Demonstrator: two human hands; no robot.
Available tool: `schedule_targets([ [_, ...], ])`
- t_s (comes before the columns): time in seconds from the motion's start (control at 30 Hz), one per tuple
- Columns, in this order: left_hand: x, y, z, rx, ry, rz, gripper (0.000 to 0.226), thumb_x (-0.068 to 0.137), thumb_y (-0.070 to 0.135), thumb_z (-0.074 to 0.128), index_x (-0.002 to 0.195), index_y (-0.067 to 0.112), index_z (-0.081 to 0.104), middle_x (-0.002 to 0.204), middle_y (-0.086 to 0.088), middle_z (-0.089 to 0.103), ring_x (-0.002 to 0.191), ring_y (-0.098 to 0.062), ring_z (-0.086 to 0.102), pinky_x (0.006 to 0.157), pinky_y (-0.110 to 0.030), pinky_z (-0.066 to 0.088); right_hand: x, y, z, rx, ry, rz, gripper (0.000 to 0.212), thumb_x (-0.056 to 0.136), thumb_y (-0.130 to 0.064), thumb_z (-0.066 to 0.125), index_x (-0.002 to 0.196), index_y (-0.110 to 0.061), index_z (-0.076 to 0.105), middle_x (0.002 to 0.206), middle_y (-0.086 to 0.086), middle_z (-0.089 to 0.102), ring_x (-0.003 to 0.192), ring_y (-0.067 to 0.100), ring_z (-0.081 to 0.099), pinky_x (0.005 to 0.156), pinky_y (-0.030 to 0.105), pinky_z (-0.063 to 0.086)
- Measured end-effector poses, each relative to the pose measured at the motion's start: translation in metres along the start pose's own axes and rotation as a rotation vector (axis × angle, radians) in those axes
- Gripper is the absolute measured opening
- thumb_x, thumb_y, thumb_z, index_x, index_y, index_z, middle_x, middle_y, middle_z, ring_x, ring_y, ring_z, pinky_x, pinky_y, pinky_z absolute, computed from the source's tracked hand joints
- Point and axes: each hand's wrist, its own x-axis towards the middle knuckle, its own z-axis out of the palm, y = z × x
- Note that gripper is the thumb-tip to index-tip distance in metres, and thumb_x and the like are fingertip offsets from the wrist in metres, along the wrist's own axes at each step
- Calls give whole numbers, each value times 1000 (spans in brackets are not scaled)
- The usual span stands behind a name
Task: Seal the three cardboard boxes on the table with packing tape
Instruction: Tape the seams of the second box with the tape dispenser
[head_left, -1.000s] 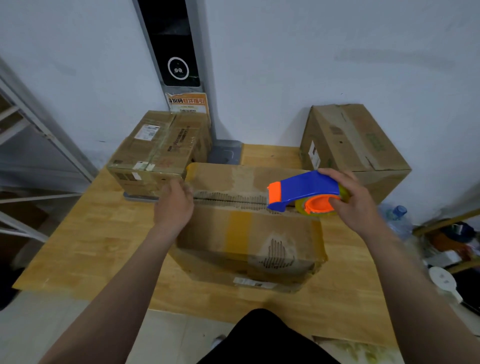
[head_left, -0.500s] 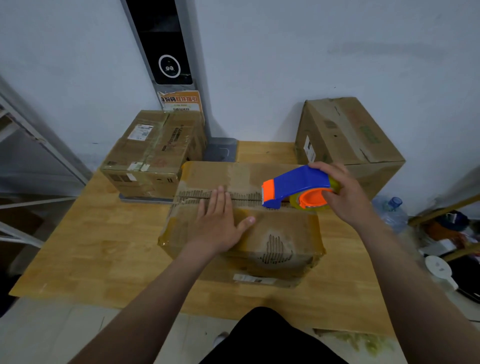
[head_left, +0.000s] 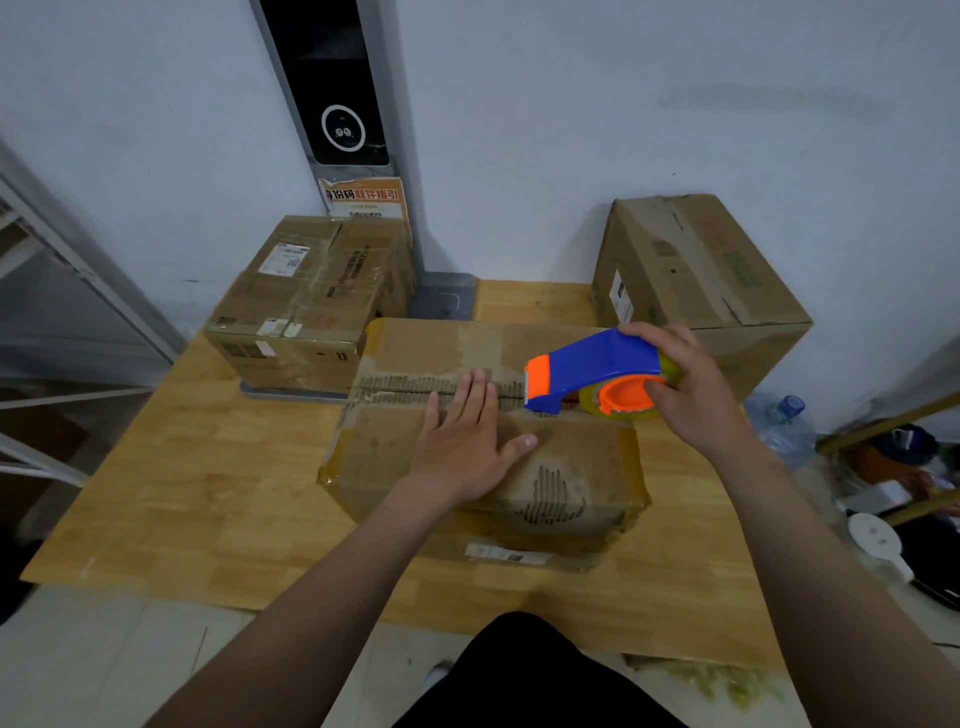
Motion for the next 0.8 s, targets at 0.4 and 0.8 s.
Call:
schedule_targets([
  [0.4,-14,-25,2,-11,18,-79,84,98,71,6,163,19,-10,168,4,-24,153,-11,-24,124,-59,-9,5,-13,21,-44,-74,-14,88,79,19,52,132,-52,50,114,-3,42,104,-1,50,77,9,38],
  [0.8,-12,-22,-5,-64,-65,-196,96,89,83,3,161,24,-17,164,5,-33,151,-22,-33,113,-75,-14,9,-21,17,-91,-213,-48,87,81,8,64,138,-56,46,111,-10,44,96,7,53,73,27,45],
])
